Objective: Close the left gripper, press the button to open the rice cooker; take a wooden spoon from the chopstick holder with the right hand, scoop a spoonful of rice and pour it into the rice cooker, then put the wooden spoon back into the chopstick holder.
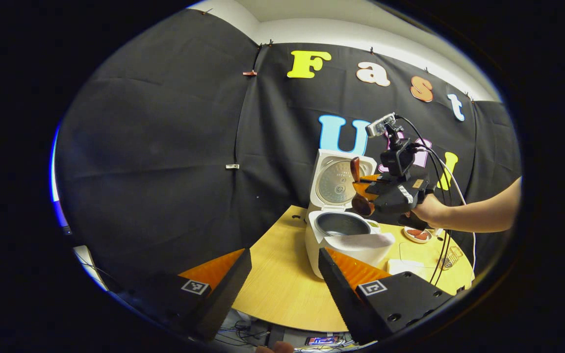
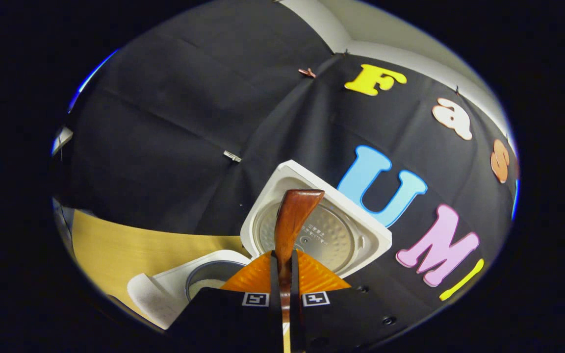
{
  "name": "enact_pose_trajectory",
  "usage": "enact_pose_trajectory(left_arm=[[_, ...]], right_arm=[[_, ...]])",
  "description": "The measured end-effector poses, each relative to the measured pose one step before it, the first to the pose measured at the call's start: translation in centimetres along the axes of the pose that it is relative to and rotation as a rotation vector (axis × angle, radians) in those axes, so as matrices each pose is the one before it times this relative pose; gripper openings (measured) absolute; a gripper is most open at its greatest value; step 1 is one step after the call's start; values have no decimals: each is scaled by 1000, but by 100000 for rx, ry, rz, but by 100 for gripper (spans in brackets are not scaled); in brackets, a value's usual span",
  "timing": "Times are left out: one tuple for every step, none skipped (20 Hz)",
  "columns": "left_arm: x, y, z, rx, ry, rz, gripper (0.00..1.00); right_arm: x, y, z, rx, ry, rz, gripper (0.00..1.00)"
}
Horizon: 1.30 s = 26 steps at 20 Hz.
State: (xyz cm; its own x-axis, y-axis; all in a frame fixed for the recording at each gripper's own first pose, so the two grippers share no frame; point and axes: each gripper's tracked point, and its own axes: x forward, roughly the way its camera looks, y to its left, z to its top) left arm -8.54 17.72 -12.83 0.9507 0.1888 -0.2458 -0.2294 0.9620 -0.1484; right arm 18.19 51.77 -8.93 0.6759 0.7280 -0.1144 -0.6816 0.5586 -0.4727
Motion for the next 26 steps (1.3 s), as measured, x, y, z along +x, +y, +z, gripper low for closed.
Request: enact_pose_trajectory(left_arm=[[-143,0,-28,73,-36,107,95],[-353,-18,-57,160,-97,168,95],[-172,-78,38,275,69,99,95],[-124,-149,90,298,79,154,95],[-90,-100,-72,248,-94,6,95],[-278,-84,31,193,-176,-62,95],[-236,-103,5,180,-130,-208,95],[-114,-211,-5,232,-83,-144,95],[-106,-136,156,263,-190,-64,95],[-124,-75,53,317,-118,-22,95],[-143,-131,170,295,-189,274,95],[-96,-135,38,52,-260,88,95],[-35,-290,222,-63,-272,-170,95],[-69,-386,57,21,-217,-203,95],[-22,-399,201,308,-146,-328,95],[120,-409,187,514,-362,-298,95],[96,-270,443,615,-698,241,95],[61,-105,455,281,-1369,426,96],[144,-402,517,76,-930,-430,96],[90,-603,156,291,-283,-297,95],[58,-449,251,587,-431,-247,95],[94,-597,285,653,-587,-491,95],[130,-660,310,644,-420,-673,95],[103,-709,159,649,-415,-560,95],[181,-672,208,552,-492,-547,95],[130,-717,156,615,-224,-576,95]], right_arm=[[161,102,-63,2316,542,482,10],[28,-99,-317,5286,1370,-23,10],[270,-523,-365,7215,1800,-1400,10],[6,-827,-144,8660,1343,-1717,10],[46,-896,-33,9774,1091,-1896,10],[-240,-847,-117,9486,1317,-1710,10],[-183,-779,72,8837,625,-1642,10],[-445,-892,228,7739,-202,-1097,10],[-658,-775,595,7191,-749,-744,10],[-766,-772,635,6505,-1135,-322,10],[-749,-882,750,5616,-1570,-648,10],[-1013,-869,813,4675,-1677,-496,10],[-1187,-739,954,4494,-2185,-307,10],[-1242,-737,1160,3946,-2092,179,10],[-1453,-800,1239,3355,-2483,-126,10],[-1480,-943,1283,2240,-2278,-599,10],[-1413,-1050,1464,1440,-2590,-526,10],[-1490,-993,1402,1204,-2403,-479,10],[-1469,-1165,1394,883,-2376,-908,10],[-1508,-1417,1295,376,-2237,-1379,10],[-1437,-1611,1235,263,-2003,-1803,10],[-1394,-1757,1193,67,-1891,-1808,10],[-1335,-1970,1028,-884,-1361,-2186,10],[-1254,-2266,775,-1106,-899,-2887,10],[-1183,-2343,567,-565,-393,-2813,10],[-1176,-2264,532,250,-252,-2663,10]])
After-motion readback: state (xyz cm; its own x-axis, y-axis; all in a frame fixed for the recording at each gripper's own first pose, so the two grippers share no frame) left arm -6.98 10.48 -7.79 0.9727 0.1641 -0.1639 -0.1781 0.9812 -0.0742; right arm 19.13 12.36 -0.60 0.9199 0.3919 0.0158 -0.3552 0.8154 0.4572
